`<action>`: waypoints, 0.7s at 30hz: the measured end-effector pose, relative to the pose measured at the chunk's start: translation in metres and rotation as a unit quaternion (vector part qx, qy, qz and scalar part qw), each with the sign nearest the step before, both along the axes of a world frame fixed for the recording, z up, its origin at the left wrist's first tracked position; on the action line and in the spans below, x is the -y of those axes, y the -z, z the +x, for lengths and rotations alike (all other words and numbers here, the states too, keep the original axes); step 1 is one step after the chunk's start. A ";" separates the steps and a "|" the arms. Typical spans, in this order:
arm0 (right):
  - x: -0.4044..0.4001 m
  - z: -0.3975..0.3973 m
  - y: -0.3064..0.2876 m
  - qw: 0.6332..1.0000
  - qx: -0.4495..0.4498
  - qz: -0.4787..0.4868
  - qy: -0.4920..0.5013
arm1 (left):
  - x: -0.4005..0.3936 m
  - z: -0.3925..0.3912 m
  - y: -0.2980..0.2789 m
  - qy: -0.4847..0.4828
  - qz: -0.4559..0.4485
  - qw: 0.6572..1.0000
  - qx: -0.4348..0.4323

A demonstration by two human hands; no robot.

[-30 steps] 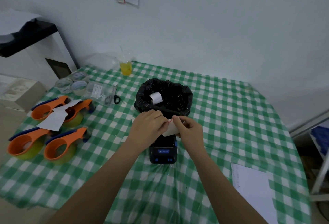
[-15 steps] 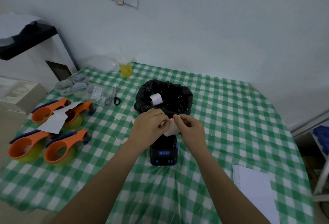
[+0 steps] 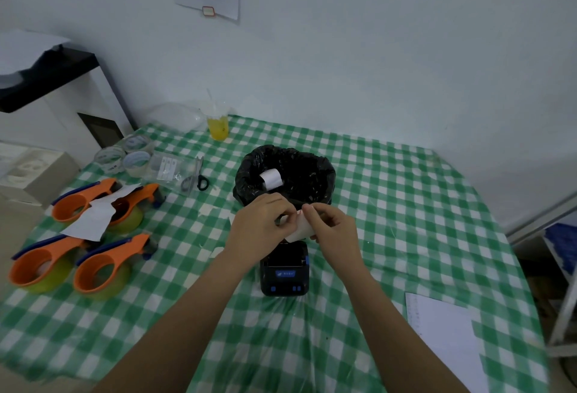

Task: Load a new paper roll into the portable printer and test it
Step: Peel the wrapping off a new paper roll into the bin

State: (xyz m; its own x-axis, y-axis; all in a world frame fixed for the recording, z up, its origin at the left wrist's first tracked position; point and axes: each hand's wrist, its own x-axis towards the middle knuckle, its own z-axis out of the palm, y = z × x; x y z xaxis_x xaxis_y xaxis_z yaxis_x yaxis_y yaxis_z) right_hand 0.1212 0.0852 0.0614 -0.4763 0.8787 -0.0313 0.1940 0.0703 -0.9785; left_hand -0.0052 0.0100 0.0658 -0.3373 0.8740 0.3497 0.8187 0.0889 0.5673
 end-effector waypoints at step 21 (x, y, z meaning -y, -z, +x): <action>-0.005 0.005 0.005 0.999 0.003 0.024 -0.029 | -0.002 0.000 -0.004 -0.018 -0.020 0.988 0.152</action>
